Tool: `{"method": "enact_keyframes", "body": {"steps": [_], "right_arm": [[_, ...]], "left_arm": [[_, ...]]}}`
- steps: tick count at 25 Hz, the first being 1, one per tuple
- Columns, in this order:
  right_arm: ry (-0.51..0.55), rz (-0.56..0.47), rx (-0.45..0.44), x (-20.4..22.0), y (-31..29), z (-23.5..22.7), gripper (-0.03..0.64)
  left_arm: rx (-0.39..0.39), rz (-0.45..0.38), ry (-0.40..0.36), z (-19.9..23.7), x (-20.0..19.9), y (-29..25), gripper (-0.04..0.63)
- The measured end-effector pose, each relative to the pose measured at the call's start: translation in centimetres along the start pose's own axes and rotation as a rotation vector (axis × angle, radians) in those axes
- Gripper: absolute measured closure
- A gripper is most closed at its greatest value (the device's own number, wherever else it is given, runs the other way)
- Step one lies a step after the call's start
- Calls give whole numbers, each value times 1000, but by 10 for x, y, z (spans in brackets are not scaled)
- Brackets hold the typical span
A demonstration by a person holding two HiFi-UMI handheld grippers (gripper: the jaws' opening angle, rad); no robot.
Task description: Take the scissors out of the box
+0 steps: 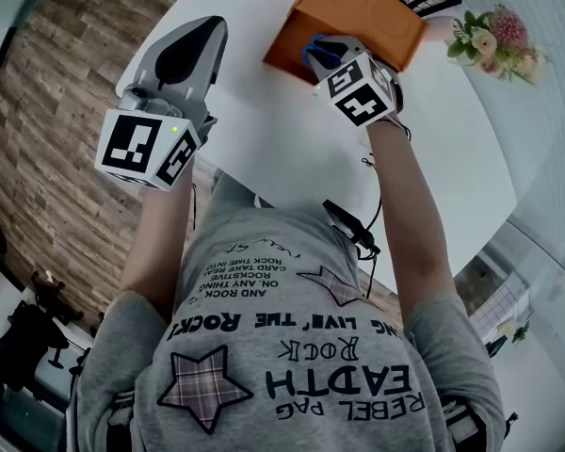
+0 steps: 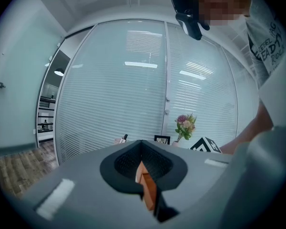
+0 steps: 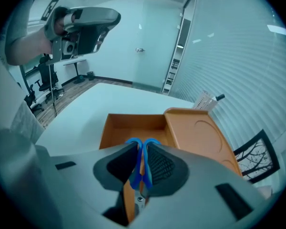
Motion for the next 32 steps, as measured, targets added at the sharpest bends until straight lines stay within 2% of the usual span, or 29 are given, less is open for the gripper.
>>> {"method": "enact_keyframes", "body": {"steps": [13,19,26,32], "right_arm": [[-182,-300,151,-34,52,-22,538],[-291,-499,237,-43,90,-39,538],[-360,-688,342,-51,136,-52,538],[-468,-849,418,-53,181,-62,538]], "left_arm": [[1,-20,-22,-8,-15,12,586],[11,-30,-45,-16,-24,13,586],[28,-51,-72,-23,-35,15,586],[31,-59,-92,-30,-45,22,586]]}}
Point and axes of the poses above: the fingertips, and each gripper's own axes: y backward along the fingers, z to its left, x out of its underside, the point moved 1 cm from there along y, backward along the fingers
